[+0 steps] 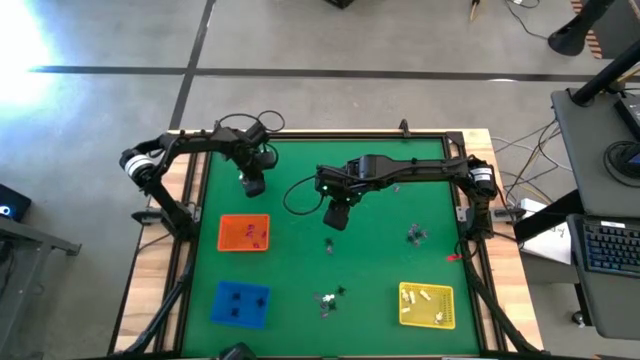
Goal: Sort Halloween decoration
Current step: Put the violet witch hat toy into the orange bin
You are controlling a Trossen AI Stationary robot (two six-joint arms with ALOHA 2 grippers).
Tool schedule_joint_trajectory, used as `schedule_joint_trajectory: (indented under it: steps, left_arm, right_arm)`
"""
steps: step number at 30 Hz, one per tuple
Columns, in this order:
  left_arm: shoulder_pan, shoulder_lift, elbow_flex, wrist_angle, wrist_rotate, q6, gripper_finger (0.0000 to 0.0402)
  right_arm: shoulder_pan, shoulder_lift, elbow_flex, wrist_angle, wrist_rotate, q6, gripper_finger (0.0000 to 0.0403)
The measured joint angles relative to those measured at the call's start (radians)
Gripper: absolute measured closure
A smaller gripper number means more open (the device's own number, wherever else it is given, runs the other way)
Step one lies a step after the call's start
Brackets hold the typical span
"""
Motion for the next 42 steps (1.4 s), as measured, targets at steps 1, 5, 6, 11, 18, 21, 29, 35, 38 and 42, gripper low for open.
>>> schedule_joint_trajectory:
  steps: [1, 5, 6, 11, 18, 21, 29, 35, 38, 42]
  left_arm:
    - [0.000, 0.001, 0.003, -0.004, -0.002, 0.001, 0.0400]
    - [0.000, 0.002, 0.018, -0.029, -0.016, 0.004, 0.0401]
    - [0.000, 0.002, 0.023, -0.038, -0.019, 0.004, 0.0401]
    - [0.001, 0.002, 0.045, -0.070, -0.003, 0.003, 0.0400]
    - [0.001, 0.002, 0.055, -0.086, 0.020, 0.003, 0.0400]
    - [0.001, 0.002, 0.055, -0.091, 0.024, 0.003, 0.0400]
    - [-0.001, 0.000, 0.056, -0.146, 0.046, 0.006, 0.0401]
    - [-0.002, -0.016, 0.060, -0.191, 0.047, 0.006, 0.0401]
    - [-0.002, -0.026, 0.079, -0.204, 0.047, 0.006, 0.0401]
    - [-0.004, -0.036, 0.127, -0.247, 0.048, 0.006, 0.0401]
  right_arm:
    - [0.000, 0.000, 0.000, 0.000, 0.000, 0.000, 0.0275]
    - [0.000, 0.000, 0.000, 0.000, 0.000, -0.001, 0.0275]
    - [0.000, 0.000, 0.000, 0.000, 0.000, -0.001, 0.0275]
    - [0.000, 0.000, 0.000, 0.000, 0.000, -0.001, 0.0275]
    - [0.000, 0.000, 0.000, 0.000, 0.001, -0.001, 0.0275]
    - [0.000, 0.000, 0.000, 0.000, 0.001, -0.001, 0.0275]
    - [-0.001, 0.000, 0.000, 0.002, 0.001, -0.001, 0.0275]
    - [-0.005, 0.000, 0.000, 0.007, 0.002, -0.001, 0.0275]
    - [-0.006, 0.000, 0.000, 0.008, 0.002, -0.001, 0.0275]
    - [-0.008, 0.000, 0.000, 0.011, 0.002, -0.001, 0.0275]
